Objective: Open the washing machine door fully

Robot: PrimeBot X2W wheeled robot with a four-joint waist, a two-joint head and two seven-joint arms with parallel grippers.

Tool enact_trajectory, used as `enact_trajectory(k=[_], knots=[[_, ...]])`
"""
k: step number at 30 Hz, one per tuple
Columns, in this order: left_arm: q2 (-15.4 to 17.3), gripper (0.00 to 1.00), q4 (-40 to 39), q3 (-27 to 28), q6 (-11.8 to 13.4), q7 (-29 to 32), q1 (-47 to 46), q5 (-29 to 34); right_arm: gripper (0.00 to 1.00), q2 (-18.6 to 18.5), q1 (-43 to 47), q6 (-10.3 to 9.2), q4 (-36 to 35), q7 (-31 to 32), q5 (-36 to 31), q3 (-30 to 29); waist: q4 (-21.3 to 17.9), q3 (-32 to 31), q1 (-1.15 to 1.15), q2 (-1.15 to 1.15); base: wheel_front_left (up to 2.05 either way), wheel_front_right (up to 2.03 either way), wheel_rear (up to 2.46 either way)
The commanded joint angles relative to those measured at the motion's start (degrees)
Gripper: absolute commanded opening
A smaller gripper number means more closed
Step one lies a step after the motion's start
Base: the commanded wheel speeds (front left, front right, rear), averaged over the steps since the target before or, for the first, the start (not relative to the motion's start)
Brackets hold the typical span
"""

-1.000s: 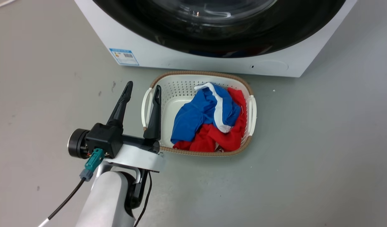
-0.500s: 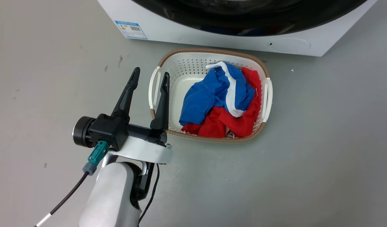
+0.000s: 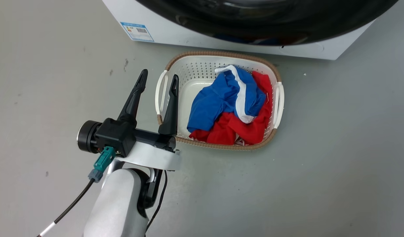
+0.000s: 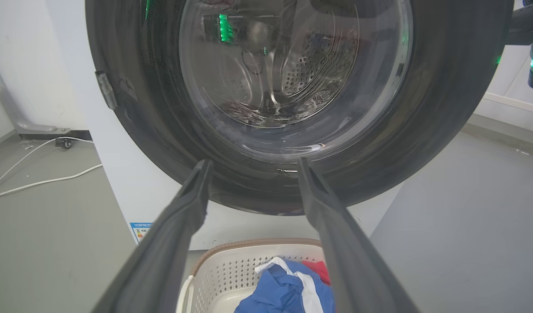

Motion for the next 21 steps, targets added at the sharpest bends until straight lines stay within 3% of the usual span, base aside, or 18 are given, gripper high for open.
enact_trajectory(k=[1,10,21], knots=[[-0.1,1.00,0.1,-0.1,-0.2,-0.1,-0.5,0.2,0.00,1.4,1.5,0.16,-0.4,1.1,-0.2,0.7,-0.2,-0.6,0.00,0.00,0.00,0.00,0.00],[-0.2,1.00,1.7,0.2,-0.5,-0.1,1.6,0.5,0.00,3.7,6.1,0.17,-2.4,9.6,0.7,2.4,-1.5,-4.7,0.00,0.00,0.00,0.00,0.00],[-0.2,1.00,3.6,-0.1,-1.7,-0.1,4.7,0.2,0.00,5.5,18.8,0.15,-9.6,17.8,2.4,3.7,-1.6,-10.9,0.00,0.00,0.00,0.00,0.00]])
